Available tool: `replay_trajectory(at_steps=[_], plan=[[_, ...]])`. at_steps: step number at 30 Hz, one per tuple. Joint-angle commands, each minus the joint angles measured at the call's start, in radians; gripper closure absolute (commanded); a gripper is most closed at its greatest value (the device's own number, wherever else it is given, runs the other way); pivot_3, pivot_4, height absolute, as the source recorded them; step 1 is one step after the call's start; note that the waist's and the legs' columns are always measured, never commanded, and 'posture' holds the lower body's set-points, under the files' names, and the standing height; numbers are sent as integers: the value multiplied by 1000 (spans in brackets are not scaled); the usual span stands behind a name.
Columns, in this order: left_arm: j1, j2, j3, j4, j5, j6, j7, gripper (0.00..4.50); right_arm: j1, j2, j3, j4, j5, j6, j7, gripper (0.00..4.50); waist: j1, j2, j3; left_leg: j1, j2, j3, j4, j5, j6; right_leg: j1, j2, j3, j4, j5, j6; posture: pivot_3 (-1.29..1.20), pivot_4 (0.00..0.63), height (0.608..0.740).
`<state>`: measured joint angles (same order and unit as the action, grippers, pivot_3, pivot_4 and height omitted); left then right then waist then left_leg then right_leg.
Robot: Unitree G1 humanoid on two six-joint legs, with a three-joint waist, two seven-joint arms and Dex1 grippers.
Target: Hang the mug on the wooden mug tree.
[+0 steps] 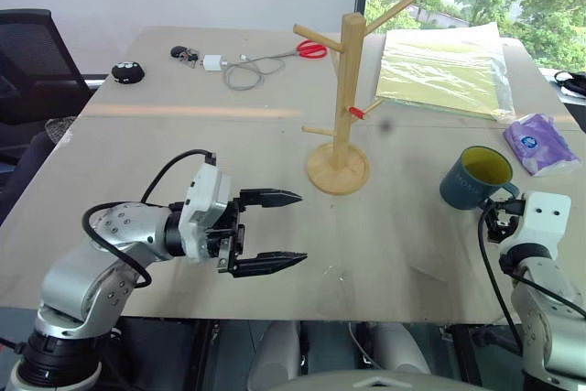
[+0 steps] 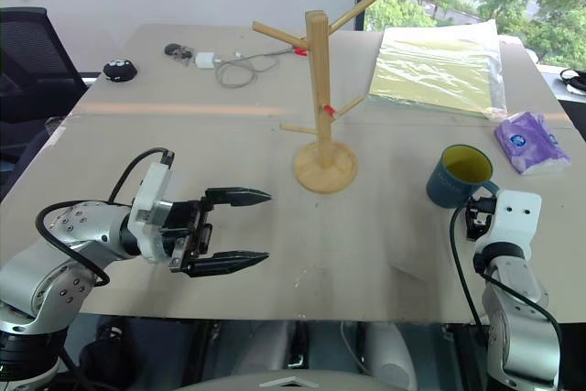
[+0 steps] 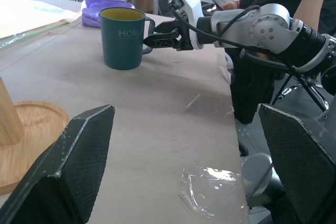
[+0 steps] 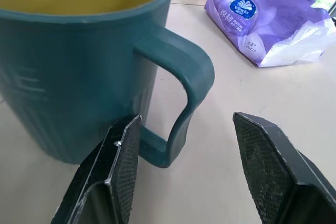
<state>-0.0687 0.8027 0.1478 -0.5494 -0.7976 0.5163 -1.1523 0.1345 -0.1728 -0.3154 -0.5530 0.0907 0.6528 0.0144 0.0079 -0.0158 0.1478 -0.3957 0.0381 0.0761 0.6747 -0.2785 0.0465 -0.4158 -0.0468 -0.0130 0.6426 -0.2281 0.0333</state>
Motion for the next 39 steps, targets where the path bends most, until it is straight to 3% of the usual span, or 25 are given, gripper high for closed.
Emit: replay_trajectory(at_steps=[1, 3, 8, 14, 17, 22, 29, 39], plan=[[4, 8, 22, -39, -21, -6, 8, 0, -14, -24, -24, 16, -8, -15, -2, 3417, 0, 0, 0, 0, 0, 0, 0, 0, 0, 0, 0, 0, 0, 0, 0, 0, 150, 740], [9, 10, 29, -37, -22, -8, 7, 0, -22, -36, -25, 31, -6, -22, 7, 4449, -1, 0, 0, 0, 0, 0, 0, 0, 0, 0, 0, 0, 0, 0, 0, 0, 150, 740], [21, -5, 47, -28, -41, 0, 29, 0, -31, -98, -47, 49, 34, -47, 83, 4449, -3, 0, 0, 0, 0, 0, 0, 0, 0, 0, 0, 0, 0, 0, 0, 0, 150, 740], [51, -123, 119, 8, -64, -68, 124, 0, -1, -317, -17, -120, 215, -72, 417, 4449, -8, 1, 1, 0, 0, 0, 0, -1, 1, 1, 0, 1, 0, 1, 1, 0, 150, 740], [90, -142, 170, 39, -79, -90, 99, 0, -71, -410, -7, -195, 267, -3, 459, 4449, -22, 1, 2, 1, 1, 0, 0, -1, 1, 1, 1, 1, 0, 1, 1, 0, 150, 740], [152, -126, 236, 87, -72, -122, 60, 0, -332, -594, 145, -284, 263, 150, 478, 4449, -22, 0, 2, 2, 1, 0, 0, 0, 1, 0, 1, 0, 0, -1, 1, 0, 150, 740], [212, -150, 291, 89, -84, -168, 42, 0, -667, -618, 381, -306, 241, 373, 423, 4449, -13, -2, 2, -2, 0, -1, 0, 0, 1, -1, -2, -1, -1, 0, -1, 0, 150, 740], [242, -171, 283, 46, -82, -178, 86, 0, -908, -566, 560, -216, 194, 467, 406, 4449, -21, -2, 3, -3, 0, -1, 0, -1, 1, -1, -3, -3, -1, 0, 0, 0, 150, 740]])
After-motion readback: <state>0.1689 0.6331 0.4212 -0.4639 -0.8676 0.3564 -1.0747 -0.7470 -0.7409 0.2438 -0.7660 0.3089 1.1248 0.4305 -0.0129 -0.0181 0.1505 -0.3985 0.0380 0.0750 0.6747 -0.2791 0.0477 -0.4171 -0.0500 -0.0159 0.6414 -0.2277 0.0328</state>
